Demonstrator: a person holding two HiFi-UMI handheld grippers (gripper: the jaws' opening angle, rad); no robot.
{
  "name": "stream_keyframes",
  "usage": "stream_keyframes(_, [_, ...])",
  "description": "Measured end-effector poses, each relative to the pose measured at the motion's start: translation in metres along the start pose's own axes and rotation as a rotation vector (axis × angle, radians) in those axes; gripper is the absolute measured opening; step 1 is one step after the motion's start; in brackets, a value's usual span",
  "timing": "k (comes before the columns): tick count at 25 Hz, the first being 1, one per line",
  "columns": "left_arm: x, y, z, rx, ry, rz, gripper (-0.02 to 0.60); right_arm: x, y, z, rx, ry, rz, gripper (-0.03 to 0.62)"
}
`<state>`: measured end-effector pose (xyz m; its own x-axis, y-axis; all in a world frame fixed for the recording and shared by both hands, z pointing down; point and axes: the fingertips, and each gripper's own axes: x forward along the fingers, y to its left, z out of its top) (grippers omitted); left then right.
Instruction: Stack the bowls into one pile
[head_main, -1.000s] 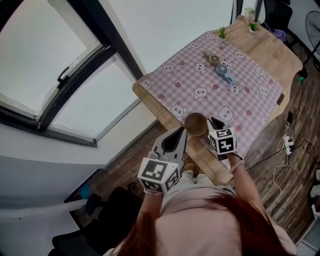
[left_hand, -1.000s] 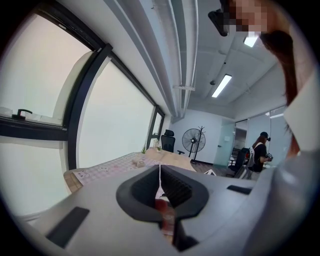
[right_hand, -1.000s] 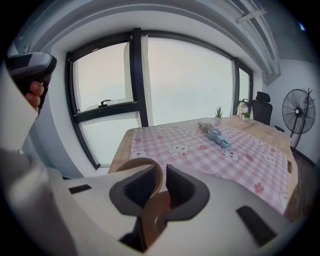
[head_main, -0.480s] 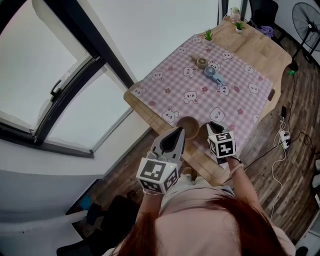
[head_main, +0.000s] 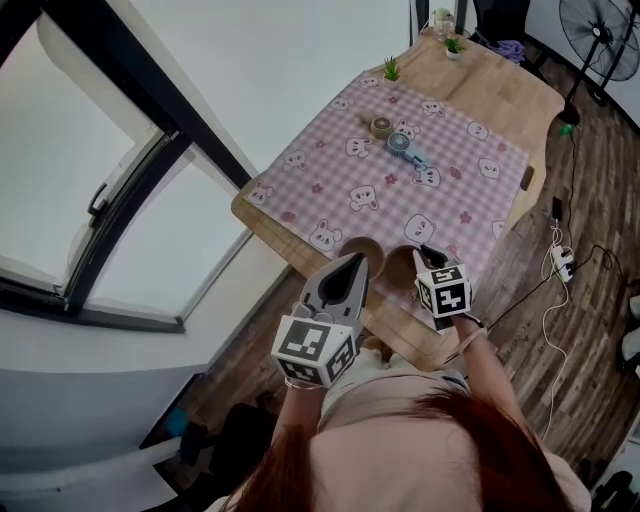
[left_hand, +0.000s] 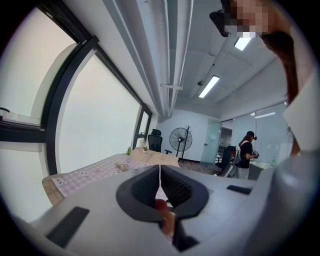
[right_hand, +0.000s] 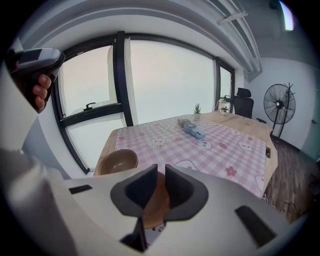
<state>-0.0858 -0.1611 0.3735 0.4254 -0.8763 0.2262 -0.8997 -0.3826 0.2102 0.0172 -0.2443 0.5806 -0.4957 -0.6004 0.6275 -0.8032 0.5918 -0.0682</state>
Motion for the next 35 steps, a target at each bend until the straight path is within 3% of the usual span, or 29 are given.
stream_keyframes(12, [0.016,-0.012,-0.007,0.006,0.032,-0.040,0.012,0.000,-0.014,-0.024,0.047,0.039,-0.004,0.063])
stream_keyframes(35, [0.021,-0.025,-0.042,0.008,0.156,-0.007,0.012,0.025,-0.014,-0.064,0.128,0.103,0.063,0.078])
